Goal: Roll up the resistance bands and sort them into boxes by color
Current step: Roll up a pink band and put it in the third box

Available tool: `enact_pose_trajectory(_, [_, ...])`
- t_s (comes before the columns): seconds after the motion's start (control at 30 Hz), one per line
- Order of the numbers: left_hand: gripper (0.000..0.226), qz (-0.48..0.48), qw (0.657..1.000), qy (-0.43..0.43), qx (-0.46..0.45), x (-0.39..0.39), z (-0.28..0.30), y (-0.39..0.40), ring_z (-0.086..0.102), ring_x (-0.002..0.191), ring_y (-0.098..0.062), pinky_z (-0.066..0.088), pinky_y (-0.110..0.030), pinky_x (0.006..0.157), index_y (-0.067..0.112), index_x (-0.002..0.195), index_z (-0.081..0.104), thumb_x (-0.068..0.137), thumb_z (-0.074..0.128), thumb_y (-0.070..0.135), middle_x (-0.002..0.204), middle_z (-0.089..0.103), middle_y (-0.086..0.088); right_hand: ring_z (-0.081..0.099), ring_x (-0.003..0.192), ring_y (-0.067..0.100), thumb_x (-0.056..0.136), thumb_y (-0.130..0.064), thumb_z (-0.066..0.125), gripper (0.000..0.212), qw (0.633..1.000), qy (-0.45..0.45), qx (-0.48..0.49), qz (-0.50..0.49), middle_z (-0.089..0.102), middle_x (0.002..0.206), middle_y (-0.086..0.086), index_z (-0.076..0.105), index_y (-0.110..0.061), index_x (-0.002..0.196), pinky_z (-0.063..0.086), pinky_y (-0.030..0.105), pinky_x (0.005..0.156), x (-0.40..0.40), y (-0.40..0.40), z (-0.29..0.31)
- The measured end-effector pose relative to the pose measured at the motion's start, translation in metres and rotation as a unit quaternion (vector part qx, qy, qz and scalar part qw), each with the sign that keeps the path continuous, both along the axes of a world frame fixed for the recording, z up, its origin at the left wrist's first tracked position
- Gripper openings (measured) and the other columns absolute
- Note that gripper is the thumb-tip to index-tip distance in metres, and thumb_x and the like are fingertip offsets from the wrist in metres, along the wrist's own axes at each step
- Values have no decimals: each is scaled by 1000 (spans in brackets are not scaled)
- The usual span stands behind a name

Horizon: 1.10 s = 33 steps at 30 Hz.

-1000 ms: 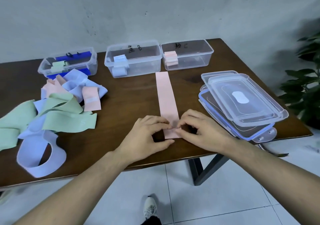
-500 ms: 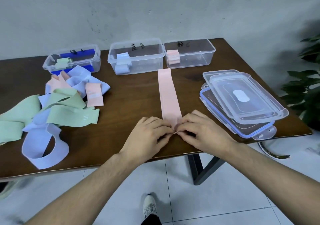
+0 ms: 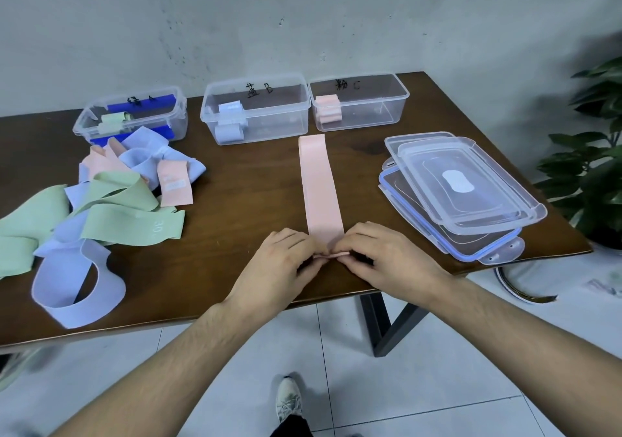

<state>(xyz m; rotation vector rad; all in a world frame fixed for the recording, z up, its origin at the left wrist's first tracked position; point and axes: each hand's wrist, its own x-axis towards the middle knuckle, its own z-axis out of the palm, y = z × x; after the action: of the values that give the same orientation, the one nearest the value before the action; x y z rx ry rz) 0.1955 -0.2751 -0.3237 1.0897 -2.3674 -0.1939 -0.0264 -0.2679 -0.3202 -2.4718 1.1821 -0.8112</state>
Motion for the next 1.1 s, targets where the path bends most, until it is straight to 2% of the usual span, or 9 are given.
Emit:
enact_pose_trajectory(0.1, [28,-3,999,16,38,0,1,-1,57,88,-11,48,-34,81,21,100,71,96,51,40,95,67,11,62,96,8,96,-18,66,14,999,-36,32,-11,64,104,-13,72,-22,108,51,26,83,0,1,1])
enact_pose_trajectory(0.2, [19,-4,999,25,47,-1,4,-3,58,87,-12,50,-34,80,20,101,72,94,60,34,96,65,10,62,94,6,94,-18,69,13,997,-50,51,-18,63,102,-13,74,-23,105,49,20,80,0,0,1])
enact_pose_trajectory(0.3, [20,2,998,35,55,-2,6,-3,58,88,-11,49,-28,82,20,103,74,92,63,32,99,63,9,61,92,7,94,-21,70,15,998,-42,37,-29,61,99,-12,75,-23,107,52,25,79,-1,1,-2])
enact_pose_trajectory(0.43, [20,-7,999,8,43,-1,8,-4,56,85,-12,49,-28,82,20,105,76,90,67,28,100,63,9,55,87,6,92,-19,71,15,999,3,-17,-34,58,96,-11,76,-19,107,51,26,76,1,2,-3])
enact_pose_trajectory(0.53, [16,-7,999,5,34,-2,9,-5,55,84,-13,48,-29,82,19,105,76,90,70,18,100,63,8,51,86,14,92,-18,70,16,996,51,-71,-22,59,97,-5,76,-15,107,48,23,79,1,1,0])
enact_pose_trajectory(0.63, [15,2,999,12,36,-3,9,-4,57,86,-15,52,-34,80,19,105,76,92,68,17,102,61,7,50,87,15,94,-17,68,15,993,75,-94,-18,60,99,-4,75,-15,107,47,24,83,2,0,1])
enact_pose_trajectory(0.73, [15,4,998,27,57,-3,7,-4,60,89,-14,54,-38,81,18,105,76,93,67,16,102,62,8,50,90,8,96,-18,66,16,998,32,-34,-36,62,100,-8,75,-18,109,49,24,85,3,0,0])
enact_pose_trajectory(0.9, [15,12,995,55,86,-5,9,-9,56,88,-4,52,-31,83,20,104,73,92,67,13,97,62,14,54,93,7,97,-20,63,13,997,-10,48,-56,62,98,-13,67,-25,108,49,29,86,3,-5,2])
enact_pose_trajectory(1.1, [14,20,997,36,64,-7,11,-8,57,83,-8,53,-30,77,19,103,74,93,65,14,100,57,8,53,91,8,95,-19,65,10,998,8,21,-65,58,97,-11,72,-21,102,50,29,81,3,-8,2])
